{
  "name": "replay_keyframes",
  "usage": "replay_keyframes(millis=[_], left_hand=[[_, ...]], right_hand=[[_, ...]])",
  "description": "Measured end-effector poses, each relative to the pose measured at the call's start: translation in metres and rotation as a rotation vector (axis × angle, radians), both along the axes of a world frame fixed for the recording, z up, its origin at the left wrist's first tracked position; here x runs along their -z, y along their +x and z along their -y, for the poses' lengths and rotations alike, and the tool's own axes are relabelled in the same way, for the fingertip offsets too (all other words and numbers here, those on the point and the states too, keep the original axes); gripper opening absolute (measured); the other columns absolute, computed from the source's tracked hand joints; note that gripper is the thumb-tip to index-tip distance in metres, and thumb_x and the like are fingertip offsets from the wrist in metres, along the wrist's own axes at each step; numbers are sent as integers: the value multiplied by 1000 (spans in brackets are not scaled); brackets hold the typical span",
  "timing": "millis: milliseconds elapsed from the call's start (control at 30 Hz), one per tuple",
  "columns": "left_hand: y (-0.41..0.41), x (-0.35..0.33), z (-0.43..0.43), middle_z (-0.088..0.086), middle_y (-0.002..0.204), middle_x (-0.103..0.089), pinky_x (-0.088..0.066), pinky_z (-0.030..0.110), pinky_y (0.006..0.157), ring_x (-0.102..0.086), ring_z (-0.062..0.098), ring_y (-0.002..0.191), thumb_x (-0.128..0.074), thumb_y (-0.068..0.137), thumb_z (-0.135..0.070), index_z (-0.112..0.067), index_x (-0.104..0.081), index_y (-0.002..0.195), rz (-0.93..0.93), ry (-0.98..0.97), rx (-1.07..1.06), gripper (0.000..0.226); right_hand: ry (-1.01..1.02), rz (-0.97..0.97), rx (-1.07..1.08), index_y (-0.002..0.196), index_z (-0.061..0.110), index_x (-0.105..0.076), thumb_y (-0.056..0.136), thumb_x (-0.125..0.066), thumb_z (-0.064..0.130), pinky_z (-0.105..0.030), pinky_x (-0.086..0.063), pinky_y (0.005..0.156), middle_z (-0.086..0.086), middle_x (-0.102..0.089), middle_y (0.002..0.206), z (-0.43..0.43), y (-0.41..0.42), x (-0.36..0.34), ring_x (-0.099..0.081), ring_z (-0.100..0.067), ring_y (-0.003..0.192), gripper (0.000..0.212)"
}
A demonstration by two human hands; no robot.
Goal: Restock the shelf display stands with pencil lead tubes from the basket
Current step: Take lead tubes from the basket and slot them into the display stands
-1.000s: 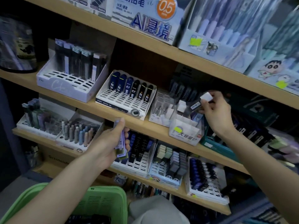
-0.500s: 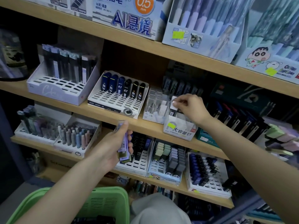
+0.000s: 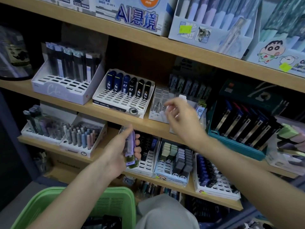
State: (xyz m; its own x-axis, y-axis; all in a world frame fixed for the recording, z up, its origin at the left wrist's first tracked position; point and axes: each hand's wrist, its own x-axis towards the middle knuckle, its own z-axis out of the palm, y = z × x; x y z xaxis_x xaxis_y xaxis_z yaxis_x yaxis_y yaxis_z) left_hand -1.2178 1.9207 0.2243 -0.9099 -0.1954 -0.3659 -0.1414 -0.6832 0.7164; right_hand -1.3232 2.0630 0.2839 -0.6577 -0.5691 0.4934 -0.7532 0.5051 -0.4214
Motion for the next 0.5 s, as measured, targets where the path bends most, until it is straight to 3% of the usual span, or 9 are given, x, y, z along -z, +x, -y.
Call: replay_keyframes(millis=[100, 200, 267, 367, 500], left_hand=[[4, 6, 1, 3, 62, -49, -39, 21, 37, -42, 14, 45, -53, 92, -36, -7, -55, 90, 4, -8, 2, 28], [7, 8, 0, 6, 67, -53, -37, 20, 36, -43, 15, 42, -51, 91, -30, -8, -57, 93, 22, -81, 25, 23], [11, 8, 0, 7, 68, -54, -36, 21, 36, -42, 15, 40, -51, 90, -27, -8, -58, 92, 36, -138, 20, 20], [16, 7, 4, 9, 70, -54, -38, 22, 38, -42, 16, 42, -47, 93, -29, -6, -60, 99, -1, -201, -23, 26], [22, 3, 8, 8, 60, -48, -38, 22, 37, -42, 18, 43, -40, 96, -33, -4, -60, 96, -15, -146, -32, 35]], right_hand=[[111, 296, -192, 133, 22, -44, 90, -62, 28, -12, -48, 71, 10, -52, 114, 14, 37, 19, -57, 3, 75, 47], [325, 434, -298, 144, 17, -32, 81, -71, 36, -15, -47, 79, 0, -42, 137, 29, 45, 28, -57, -7, 91, 76], [334, 488, -336, 135, 13, -44, 79, -76, 29, -17, -48, 74, -8, -52, 129, 35, 45, 26, -59, -7, 86, 67], [249, 611, -355, 127, 14, -49, 76, -79, 20, -13, -47, 58, -1, -64, 102, 42, 46, 27, -58, 2, 59, 59], [49, 657, -264, 121, 15, -48, 81, -74, 19, -28, -54, 67, -3, -66, 98, 47, 48, 30, -64, -11, 66, 48]])
